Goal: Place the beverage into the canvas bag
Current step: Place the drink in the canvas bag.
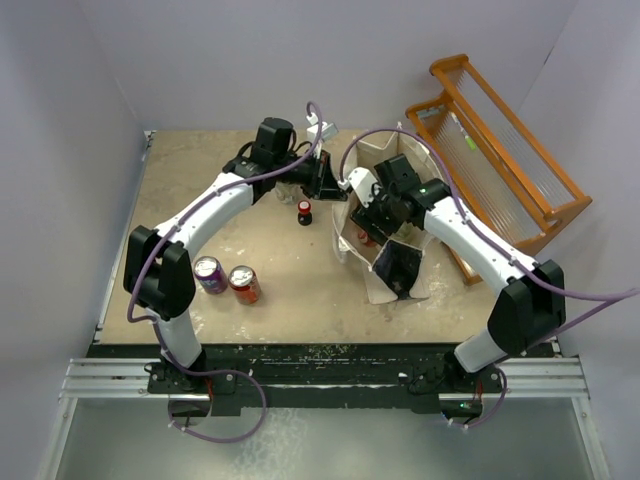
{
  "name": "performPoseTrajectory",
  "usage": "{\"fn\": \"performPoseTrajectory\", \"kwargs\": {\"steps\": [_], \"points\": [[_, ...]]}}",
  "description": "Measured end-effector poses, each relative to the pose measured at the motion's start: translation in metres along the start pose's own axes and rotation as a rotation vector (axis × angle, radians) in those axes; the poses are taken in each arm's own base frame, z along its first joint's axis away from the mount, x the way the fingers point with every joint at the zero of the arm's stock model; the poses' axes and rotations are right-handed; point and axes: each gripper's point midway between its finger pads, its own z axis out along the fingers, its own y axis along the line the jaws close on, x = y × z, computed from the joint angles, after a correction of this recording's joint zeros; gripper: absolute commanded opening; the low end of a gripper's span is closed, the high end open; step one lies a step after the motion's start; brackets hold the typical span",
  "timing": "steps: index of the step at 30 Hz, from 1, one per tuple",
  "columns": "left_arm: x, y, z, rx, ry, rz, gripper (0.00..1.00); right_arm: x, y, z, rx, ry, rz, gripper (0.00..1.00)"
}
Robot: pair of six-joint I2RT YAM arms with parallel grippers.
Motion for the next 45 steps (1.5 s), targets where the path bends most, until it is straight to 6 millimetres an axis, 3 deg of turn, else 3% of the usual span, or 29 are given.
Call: {"fn": "performPoseTrajectory", "kwargs": {"steps": [11,20,33,45], "points": [[0.004,0.002,-0.001,0.011,0.006,-0.027,0.0,0.006,-0.008,0.021,0.035,0.035,-0.006,0.0],[0.019,0.012,0.0,-0.002,0.027,-0.045,0.0,0.013,-0.021,0.041,0.041,0.058,0.027,0.0],[0.019,0.015,0.0,-0.013,0.025,-0.025,0.0,0.013,-0.023,0.051,0.018,0.053,0.039,0.0],[0.017,0.017,-0.001,-0.021,0.019,-0.03,0.0,0.008,-0.023,0.061,-0.007,0.022,0.028,0.1]]}}
